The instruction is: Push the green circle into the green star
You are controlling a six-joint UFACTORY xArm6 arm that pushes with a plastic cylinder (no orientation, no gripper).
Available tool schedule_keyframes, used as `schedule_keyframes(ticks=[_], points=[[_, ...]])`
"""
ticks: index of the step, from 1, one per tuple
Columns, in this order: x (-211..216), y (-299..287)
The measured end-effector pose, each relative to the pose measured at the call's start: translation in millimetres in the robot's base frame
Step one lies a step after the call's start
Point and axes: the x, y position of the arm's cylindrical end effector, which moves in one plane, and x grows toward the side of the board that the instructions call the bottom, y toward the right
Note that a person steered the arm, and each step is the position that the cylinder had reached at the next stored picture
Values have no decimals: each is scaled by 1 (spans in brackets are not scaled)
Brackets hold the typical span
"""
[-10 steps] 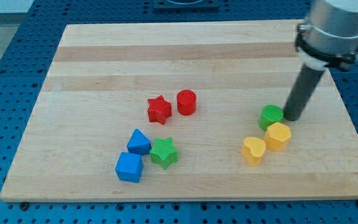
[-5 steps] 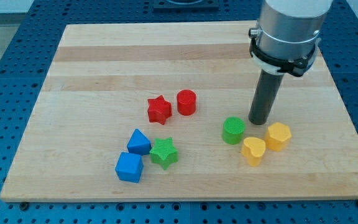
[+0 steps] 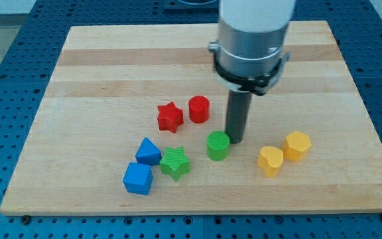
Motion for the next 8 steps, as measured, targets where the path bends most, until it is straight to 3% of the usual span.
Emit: schedule_keyframes(ticks=[2, 6, 8], points=[[1, -44], [6, -50], [6, 26]])
